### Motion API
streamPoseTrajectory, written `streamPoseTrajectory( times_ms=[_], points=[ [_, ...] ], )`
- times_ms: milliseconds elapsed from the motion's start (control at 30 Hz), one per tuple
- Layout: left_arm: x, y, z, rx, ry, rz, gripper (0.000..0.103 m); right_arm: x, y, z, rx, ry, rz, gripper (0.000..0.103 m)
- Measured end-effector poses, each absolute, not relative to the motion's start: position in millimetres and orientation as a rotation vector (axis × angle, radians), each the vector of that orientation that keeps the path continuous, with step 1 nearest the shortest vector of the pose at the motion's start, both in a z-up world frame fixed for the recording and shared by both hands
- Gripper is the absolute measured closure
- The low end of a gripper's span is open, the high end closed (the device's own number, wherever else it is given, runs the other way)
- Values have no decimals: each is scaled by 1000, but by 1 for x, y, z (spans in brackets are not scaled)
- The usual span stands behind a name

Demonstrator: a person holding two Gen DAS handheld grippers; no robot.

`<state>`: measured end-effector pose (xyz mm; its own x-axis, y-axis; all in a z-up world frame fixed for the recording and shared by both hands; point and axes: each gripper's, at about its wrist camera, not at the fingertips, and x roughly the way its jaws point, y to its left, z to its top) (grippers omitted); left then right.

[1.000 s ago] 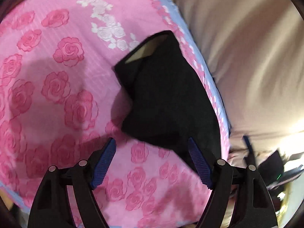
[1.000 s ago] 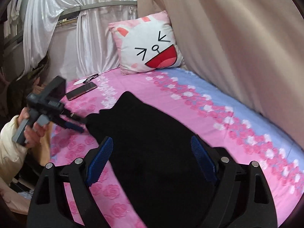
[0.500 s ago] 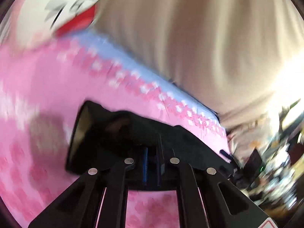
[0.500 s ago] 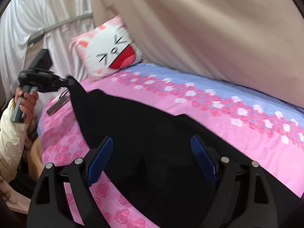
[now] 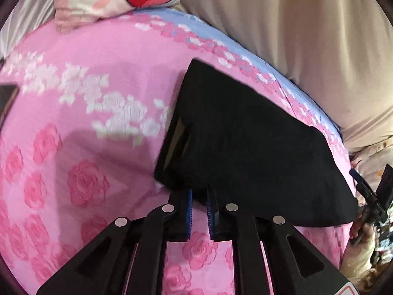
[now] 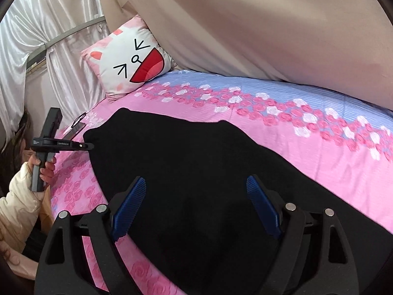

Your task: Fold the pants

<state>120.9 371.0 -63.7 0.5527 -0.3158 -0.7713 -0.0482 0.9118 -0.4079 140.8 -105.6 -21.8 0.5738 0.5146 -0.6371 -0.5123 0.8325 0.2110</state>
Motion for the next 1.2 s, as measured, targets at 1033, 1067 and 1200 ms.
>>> streamPoseTrajectory(
  times_ms=[1033, 1067, 1200],
  points=[
    [212, 338, -67, -298, 989, 238, 33, 276, -99, -41, 259, 878, 575, 92],
    [202, 334, -54, -283, 952, 254, 33, 253, -119, -26, 259, 833, 582, 91],
    [172, 298, -16, -221, 842, 206, 29, 175, -216, -14, 289, 769, 459, 91]
  ],
)
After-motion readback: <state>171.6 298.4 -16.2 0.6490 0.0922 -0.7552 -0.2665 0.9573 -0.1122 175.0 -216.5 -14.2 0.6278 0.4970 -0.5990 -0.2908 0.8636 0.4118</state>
